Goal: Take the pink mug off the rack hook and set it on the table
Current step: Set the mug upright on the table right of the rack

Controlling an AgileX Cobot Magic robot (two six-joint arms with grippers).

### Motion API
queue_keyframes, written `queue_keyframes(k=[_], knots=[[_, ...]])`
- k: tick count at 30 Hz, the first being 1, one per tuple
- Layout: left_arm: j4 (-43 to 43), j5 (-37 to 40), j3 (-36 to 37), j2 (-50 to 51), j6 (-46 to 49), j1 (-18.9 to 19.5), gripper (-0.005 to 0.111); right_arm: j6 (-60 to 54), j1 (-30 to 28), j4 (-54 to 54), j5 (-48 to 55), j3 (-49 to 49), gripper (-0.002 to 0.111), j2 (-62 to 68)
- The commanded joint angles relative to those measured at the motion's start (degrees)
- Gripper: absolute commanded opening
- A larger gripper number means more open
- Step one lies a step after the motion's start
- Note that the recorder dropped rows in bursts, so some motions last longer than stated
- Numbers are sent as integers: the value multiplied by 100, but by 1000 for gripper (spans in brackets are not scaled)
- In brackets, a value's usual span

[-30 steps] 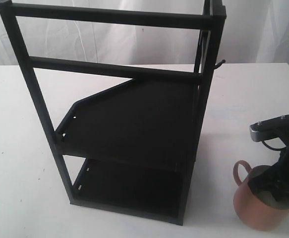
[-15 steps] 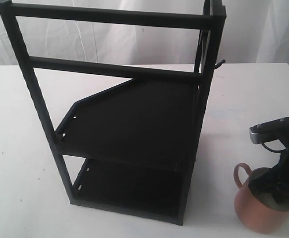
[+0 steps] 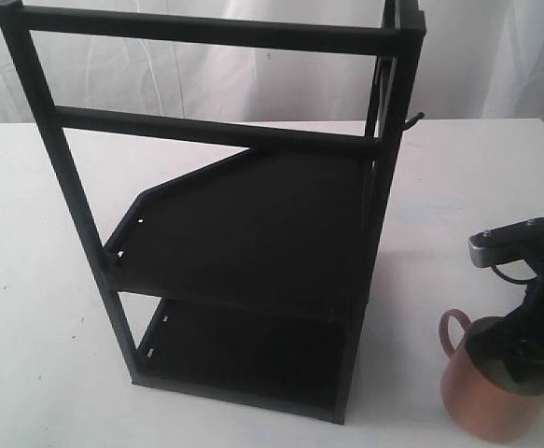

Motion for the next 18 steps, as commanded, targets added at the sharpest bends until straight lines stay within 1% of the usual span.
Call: queue_keyframes(k=[1,18], knots=[[-46,-8,28,-29,-7,20,0,-12,-31,-8,-38,-12,34,-6],[-46,-8,28,-29,-7,20,0,-12,-31,-8,16,-124,35,-122]])
